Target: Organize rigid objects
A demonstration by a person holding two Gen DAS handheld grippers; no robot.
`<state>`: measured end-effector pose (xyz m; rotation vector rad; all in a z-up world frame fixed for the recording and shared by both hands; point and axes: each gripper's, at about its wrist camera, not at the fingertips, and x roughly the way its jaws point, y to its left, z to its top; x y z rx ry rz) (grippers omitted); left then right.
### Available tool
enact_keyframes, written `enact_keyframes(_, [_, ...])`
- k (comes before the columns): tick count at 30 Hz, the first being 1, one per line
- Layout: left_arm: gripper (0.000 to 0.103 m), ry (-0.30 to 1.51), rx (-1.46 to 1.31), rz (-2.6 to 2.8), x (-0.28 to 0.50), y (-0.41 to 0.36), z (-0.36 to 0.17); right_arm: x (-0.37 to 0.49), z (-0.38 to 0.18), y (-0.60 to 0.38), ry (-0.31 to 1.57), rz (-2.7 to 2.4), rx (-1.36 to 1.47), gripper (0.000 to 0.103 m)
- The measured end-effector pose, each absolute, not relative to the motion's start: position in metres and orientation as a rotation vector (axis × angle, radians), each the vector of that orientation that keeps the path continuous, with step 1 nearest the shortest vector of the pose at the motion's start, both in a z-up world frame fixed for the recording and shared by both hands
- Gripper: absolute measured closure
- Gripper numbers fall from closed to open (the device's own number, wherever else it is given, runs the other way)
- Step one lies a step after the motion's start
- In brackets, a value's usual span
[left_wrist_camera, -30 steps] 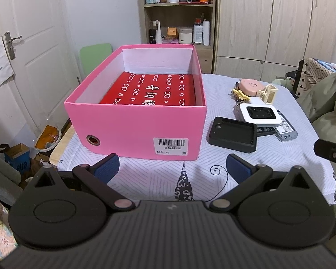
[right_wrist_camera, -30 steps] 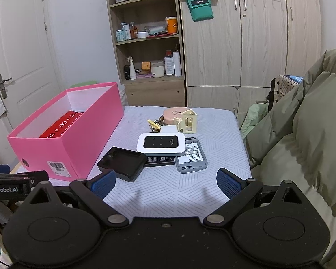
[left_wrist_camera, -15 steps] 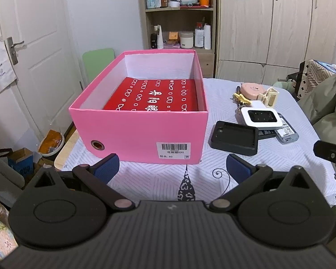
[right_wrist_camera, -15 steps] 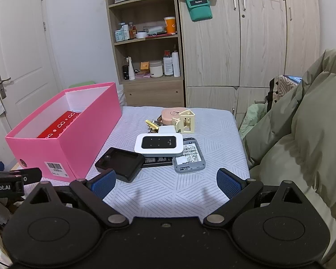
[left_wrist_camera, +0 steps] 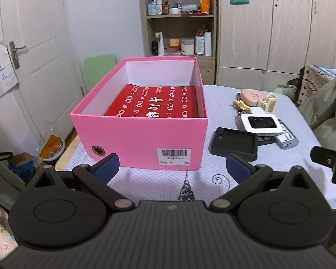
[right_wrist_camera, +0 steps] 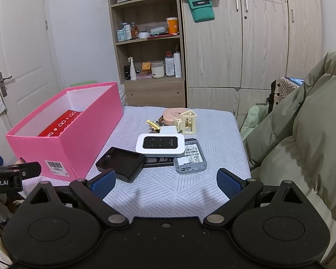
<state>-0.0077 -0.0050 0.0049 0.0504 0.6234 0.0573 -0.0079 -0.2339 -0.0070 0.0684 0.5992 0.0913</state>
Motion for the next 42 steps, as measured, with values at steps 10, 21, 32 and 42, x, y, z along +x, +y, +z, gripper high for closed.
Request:
enact_keyframes(10, [0.0,0.639,0.037,0.042,-0.001,-0.006,0.003,0.0,-0.011,-0.233,0.602,0.115,0.045,0.004])
enact_keyframes(21, [0.004,0.719,0.228,0.004,0.028,-0.009,0.004,0.037,-0.025,-0.261,0.38,0.456,0.09,0.004])
enact_keyframes(32, [0.004,0.755,0.373,-0.183,0.054,0.03,0.028,0.082,-0.026,-0.236,0.47,0.689,-0.168,0.005])
enact_keyframes(42, [0.008,0.792,0.232,-0.167,0.115,0.114,0.052,0.121,-0.044,-0.189,0.647,0.834,-0.407,0.031])
